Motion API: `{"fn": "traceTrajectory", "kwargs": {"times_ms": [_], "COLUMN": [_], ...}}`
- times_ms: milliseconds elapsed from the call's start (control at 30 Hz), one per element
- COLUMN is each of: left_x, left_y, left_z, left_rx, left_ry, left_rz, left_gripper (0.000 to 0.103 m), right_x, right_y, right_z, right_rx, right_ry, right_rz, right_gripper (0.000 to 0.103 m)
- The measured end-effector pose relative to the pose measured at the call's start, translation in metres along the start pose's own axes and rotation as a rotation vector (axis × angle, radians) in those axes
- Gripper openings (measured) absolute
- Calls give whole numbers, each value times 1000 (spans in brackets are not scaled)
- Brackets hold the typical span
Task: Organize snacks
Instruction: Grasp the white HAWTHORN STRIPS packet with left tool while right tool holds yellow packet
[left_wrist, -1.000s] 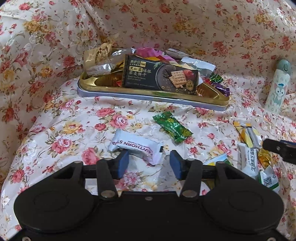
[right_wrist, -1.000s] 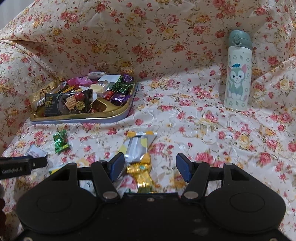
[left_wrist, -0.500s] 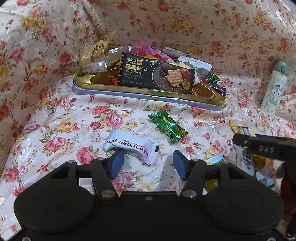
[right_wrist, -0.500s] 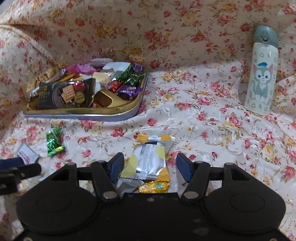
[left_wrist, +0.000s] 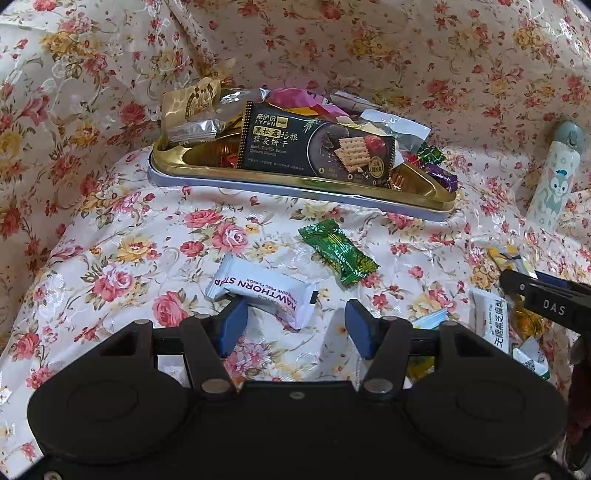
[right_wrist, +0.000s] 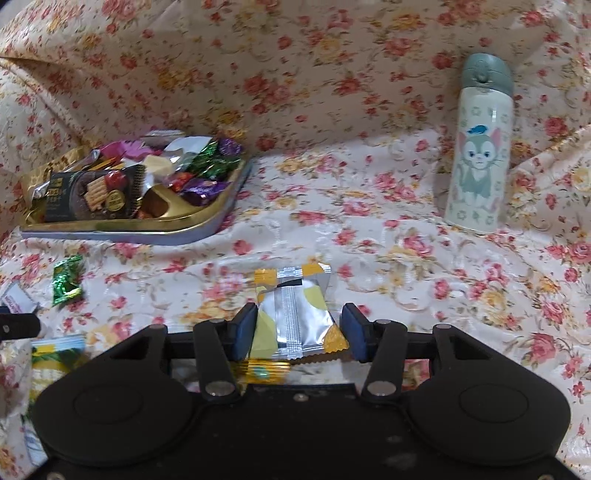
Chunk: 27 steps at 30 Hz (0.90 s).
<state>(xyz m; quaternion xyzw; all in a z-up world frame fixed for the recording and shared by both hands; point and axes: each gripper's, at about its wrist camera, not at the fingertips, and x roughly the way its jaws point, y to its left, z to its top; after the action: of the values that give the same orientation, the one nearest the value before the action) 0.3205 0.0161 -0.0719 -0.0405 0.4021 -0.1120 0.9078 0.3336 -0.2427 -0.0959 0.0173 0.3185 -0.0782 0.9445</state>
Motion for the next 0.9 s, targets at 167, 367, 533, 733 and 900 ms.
{"fn": "traceTrajectory", "kwargs": {"times_ms": [167,367,533,733,900], "left_x": [0,0,2,10,17], "left_y": [5,16,26,28,10], "left_z": [4,13,24,38,42], "left_rx": [-42,-161,-283,-354,-286], "left_ry": [12,45,68,121,150], "left_rz": [-16,-45,-30,52,127], "left_gripper": [62,62,62,61,61], "right_x": [-2,-2,-2,-1,-1], "right_y": [-9,-10,-11,-12,-12], "right_z": [-7,-8,-8,-8,-9], "right_rx": [26,38,47,53,59], "right_ry": [-40,-51,-51,-50,-50], "right_rz": [10,7,13,17,21], "right_gripper": [52,52,52,52,53]}}
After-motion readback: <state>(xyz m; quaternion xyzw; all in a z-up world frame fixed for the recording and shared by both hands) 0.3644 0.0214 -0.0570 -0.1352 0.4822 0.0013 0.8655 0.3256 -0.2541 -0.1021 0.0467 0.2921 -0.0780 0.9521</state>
